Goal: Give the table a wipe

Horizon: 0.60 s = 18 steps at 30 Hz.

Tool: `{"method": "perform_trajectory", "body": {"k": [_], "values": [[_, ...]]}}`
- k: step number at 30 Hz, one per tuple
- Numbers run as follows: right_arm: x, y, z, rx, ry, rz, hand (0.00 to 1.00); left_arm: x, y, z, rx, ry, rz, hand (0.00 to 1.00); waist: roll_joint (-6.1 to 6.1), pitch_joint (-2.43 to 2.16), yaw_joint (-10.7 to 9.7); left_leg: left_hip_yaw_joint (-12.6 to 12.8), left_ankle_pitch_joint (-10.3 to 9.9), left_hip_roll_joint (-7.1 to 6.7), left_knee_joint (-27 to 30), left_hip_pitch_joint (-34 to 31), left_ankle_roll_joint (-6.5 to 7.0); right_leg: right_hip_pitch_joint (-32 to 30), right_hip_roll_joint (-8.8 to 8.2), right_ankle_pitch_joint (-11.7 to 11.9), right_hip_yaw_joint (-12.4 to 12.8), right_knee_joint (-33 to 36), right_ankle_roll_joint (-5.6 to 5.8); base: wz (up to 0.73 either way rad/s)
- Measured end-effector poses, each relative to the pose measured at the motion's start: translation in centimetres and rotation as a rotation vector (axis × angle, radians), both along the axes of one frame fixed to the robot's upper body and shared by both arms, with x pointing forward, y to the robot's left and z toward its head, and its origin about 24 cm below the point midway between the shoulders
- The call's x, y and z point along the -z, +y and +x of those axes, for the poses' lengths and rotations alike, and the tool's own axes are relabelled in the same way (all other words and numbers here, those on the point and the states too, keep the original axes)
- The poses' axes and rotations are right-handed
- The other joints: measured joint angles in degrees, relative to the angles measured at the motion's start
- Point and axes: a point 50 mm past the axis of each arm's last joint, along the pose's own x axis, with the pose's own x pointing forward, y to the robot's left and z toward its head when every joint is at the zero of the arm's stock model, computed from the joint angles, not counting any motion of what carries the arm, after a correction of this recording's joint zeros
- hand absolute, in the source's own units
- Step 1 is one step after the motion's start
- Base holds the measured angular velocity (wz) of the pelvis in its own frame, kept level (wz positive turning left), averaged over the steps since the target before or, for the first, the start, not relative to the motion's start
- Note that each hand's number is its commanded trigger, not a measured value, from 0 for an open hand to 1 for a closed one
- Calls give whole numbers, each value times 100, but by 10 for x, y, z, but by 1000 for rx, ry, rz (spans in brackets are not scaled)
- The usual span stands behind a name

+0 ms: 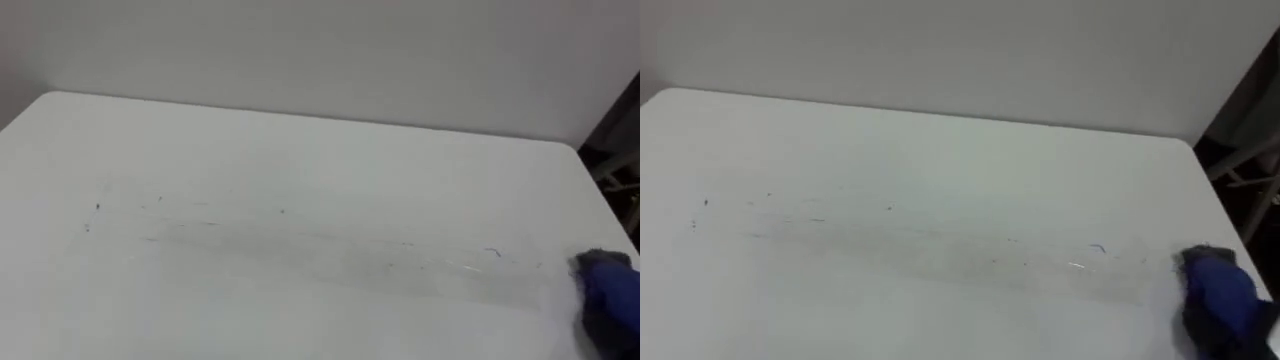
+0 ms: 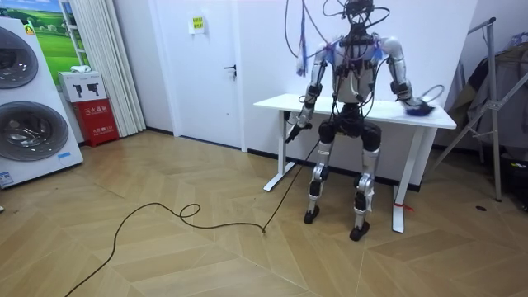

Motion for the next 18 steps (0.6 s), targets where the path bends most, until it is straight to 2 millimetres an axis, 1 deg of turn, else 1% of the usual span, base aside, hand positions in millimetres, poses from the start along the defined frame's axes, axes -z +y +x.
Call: {"method": "perform_trajectory", "body": {"k": [1,2,3,4,5,6,7,8,9,10,11,12,13,14,15,16,17,18], "values": [[-11,26,35,-131,-15,6,100,0,0,4,4,-3,-7,0,31,55,115,-72,64,28,9,-126,-51,-127,48,-35,1,5,6,5],[-26,50,65,-271,-42,-9,100,1,-2,5,6,1,-18,0,64,136,245,-148,167,34,-16,-206,-82,-260,73,-43,-12,-2,-18,15],[-33,58,76,-327,-58,-23,100,1,-2,7,8,-2,-23,0,75,151,313,-195,204,31,-28,-227,-87,-312,81,-44,-17,-4,-27,32],[-45,71,91,-407,-84,-49,100,1,-2,6,8,2,-27,0,105,143,480,-216,287,31,-94,-314,-98,-373,65,-50,-91,-3,-37,45],[-52,82,99,-464,-100,-61,100,0,0,0,0,15,-24,0,107,136,595,-261,335,2,-169,-324,-90,-371,31,-70,-184,-12,-24,55],[-54,89,101,-505,-96,-64,100,-1,3,-12,-13,50,-15,0,92,113,644,-348,368,-44,-217,-333,-59,-350,0,-85,-268,-14,-21,45],[-53,90,100,-517,-88,-63,100,-1,4,-19,-21,68,-12,0,69,106,643,-409,379,-72,-241,-337,-49,-314,-17,-78,-331,-9,-36,49],[-47,88,95,-520,-56,-68,100,-1,6,-29,-43,101,-12,0,18,102,643,-499,380,-125,-258,-317,-32,-232,-58,-90,-435,-39,-32,48],[-36,84,85,-509,-14,-57,100,-1,7,-37,-66,123,-18,0,-32,97,622,-518,366,-150,-271,-286,-9,-134,-81,-112,-516,-76,-13,44],[-32,82,78,-496,-17,-38,100,-2,8,-39,-73,129,-19,0,-51,92,607,-516,359,-157,-274,-267,-3,-68,-81,-111,-550,-123,-9,32],[-25,80,67,-495,-15,-33,100,-2,8,-43,-80,139,-18,0,-76,76,531,-512,329,-174,-274,-204,7,51,-81,-121,-590,-190,7,28],[-18,79,56,-494,-17,-26,100,-2,8,-43,-80,140,-18,0,-78,67,398,-467,301,-184,-271,-106,20,206,-84,-133,-648,-244,29,25],[-14,77,50,-488,-15,-21,100,-2,8,-43,-78,138,-18,0,-57,60,336,-432,286,-184,-269,-56,27,272,-88,-145,-651,-244,49,22],[-7,72,37,-463,-13,-17,100,-2,8,-45,-75,139,-19,0,-58,6,238,-344,265,-185,-287,34,37,369,-100,-170,-660,-245,85,14],[-2,63,22,-422,-16,-18,100,-2,8,-43,-61,125,-18,0,-49,-37,111,-314,232,-185,-333,128,43,469,-109,-192,-682,-262,118,10],[1,57,14,-393,-19,-26,100,-3,8,-41,-56,116,-17,0,-59,-44,47,-264,231,-196,-356,181,45,517,-129,-209,-705,-272,136,5],[3,43,-2,-336,-28,-53,100,-4,9,-38,-50,101,-11,0,-65,-56,-81,-207,213,-243,-354,218,71,580,-174,-263,-703,-287,153,-4],[5,26,-18,-263,-31,-86,100,-7,12,-34,-51,77,-2,0,-62,-79,-166,-177,188,-267,-347,222,90,619,-192,-278,-658,-327,171,-7]]}}
